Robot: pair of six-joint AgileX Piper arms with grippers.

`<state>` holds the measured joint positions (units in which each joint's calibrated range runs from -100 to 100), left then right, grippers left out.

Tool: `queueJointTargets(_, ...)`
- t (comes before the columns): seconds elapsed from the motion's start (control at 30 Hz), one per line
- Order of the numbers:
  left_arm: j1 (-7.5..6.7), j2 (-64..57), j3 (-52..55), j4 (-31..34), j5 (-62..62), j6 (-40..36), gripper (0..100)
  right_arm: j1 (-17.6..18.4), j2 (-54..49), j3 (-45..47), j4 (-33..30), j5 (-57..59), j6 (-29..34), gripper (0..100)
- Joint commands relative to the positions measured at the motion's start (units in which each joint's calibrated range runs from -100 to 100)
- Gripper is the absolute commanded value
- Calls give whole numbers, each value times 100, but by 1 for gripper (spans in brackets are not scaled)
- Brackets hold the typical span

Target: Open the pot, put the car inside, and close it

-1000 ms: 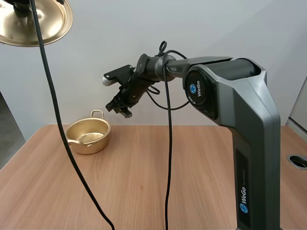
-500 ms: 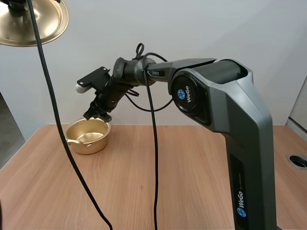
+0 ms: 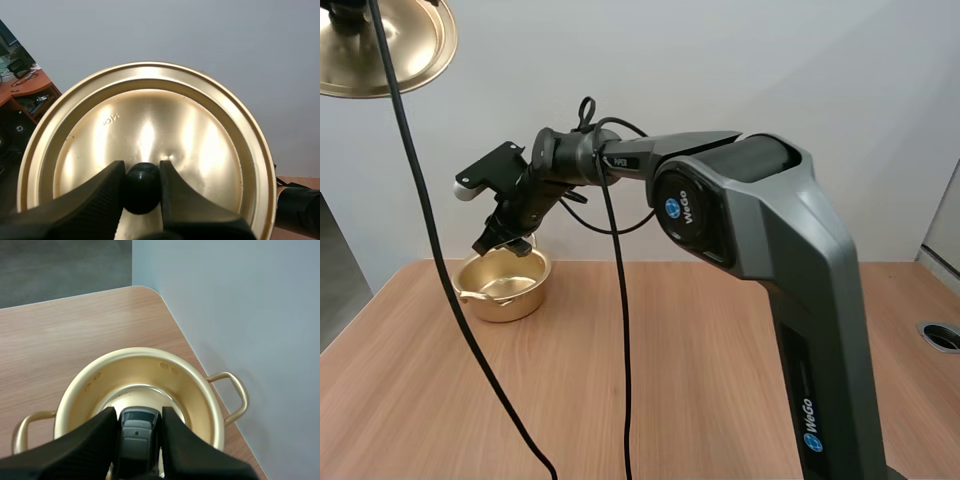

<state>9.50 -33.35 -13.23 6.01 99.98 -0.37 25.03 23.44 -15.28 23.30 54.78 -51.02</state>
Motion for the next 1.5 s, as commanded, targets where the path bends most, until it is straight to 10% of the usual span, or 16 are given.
queueJointTargets(0.0, -3, -26, 0, -4, 2, 8, 0, 0, 192, -254, 27, 68, -6, 0)
queueJointTargets(1.13, -3, -27, 0, -15, 2, 8, 0, 110, 1351, -978, -88, -544, 132, 0)
queueJointTargets(1.2, -3, -27, 0, -15, 2, 8, 0, 110, 1351, -978, -126, -594, 183, 17)
queueJointTargets(1.33, -3, -27, 0, -15, 2, 8, 0, 125, 1351, -978, -126, -638, 174, 97)
queueJointTargets(1.47, -3, -27, 0, -105, 2, 8, 0, 125, 1351, -978, -152, -886, 141, 100)
